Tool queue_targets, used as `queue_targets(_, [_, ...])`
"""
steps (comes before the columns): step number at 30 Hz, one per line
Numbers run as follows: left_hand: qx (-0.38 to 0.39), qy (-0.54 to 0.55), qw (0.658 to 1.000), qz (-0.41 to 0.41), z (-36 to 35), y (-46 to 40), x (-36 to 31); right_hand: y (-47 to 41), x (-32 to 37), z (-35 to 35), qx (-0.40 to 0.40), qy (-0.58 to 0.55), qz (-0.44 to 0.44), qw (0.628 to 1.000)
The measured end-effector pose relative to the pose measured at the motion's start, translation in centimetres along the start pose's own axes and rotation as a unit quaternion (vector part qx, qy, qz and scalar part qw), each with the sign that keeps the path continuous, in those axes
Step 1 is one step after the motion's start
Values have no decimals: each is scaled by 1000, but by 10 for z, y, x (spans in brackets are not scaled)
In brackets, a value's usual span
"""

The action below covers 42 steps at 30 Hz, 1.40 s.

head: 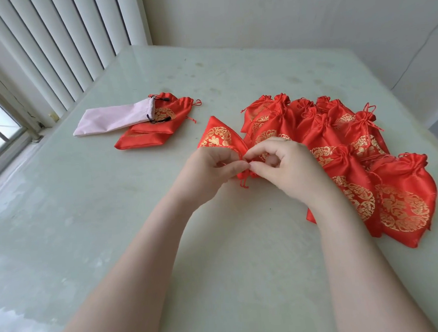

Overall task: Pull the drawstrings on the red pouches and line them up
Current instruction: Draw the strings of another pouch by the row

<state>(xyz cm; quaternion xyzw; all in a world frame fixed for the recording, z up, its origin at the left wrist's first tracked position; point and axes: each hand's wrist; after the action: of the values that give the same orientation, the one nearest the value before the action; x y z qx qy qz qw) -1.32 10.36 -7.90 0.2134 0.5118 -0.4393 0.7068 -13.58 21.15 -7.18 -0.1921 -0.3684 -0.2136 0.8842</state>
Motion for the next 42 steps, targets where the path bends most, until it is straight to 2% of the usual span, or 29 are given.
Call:
queue_targets(6, [12, -22, 1000, 1, -3, -2, 6, 2, -1, -3, 97, 38, -77, 992])
queue_targets(9, [-2, -50, 999, -8, 0, -3, 6, 1, -1, -11, 79, 21, -79, 993])
queue_targets(13, [-23, 15, 1000, -7, 6, -3, 5, -1, -2, -14, 65, -118, -98, 986])
queue_targets(15, [-26, 31, 999, -2, 5, -3, 5, -1, -2, -13, 65, -153, -103, 981])
queue_targets(19, [-10, 32, 999, -1, 4, -3, 5, -1, -2, -13, 38, -164, -111, 979])
queue_targets(24, [-2, -51, 999, -7, 2, -2, 4, 0, 0, -12, 27, -159, -109, 981])
queue_targets(29, [-75, -186, 974, -106, -1, -4, 9, -1, 4, -14, 11, -141, -77, 987])
queue_targets(34, [-135, -241, 932, -233, -7, -4, 18, -1, 4, -11, 42, -194, -107, 974])
queue_targets(36, [-137, -231, 930, -249, -7, -5, 19, -2, 3, -11, 43, -249, -137, 958])
queue_targets(39, [-148, -212, 934, -247, -6, -6, 19, -3, 4, -15, 51, -361, -179, 914])
queue_targets(42, [-159, -196, 936, -246, -7, -7, 20, -3, 5, -17, 42, -346, -167, 922])
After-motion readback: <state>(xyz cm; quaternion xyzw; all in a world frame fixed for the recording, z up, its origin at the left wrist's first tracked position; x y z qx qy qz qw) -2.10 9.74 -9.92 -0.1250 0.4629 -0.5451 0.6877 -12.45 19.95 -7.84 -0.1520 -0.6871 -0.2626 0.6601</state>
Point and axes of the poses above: each hand's wrist, its own y-axis away from the middle knuckle, its own z-axis out of the back of the hand, x = y × z, and after that the axes turned 6 degrees about -z, right-handed
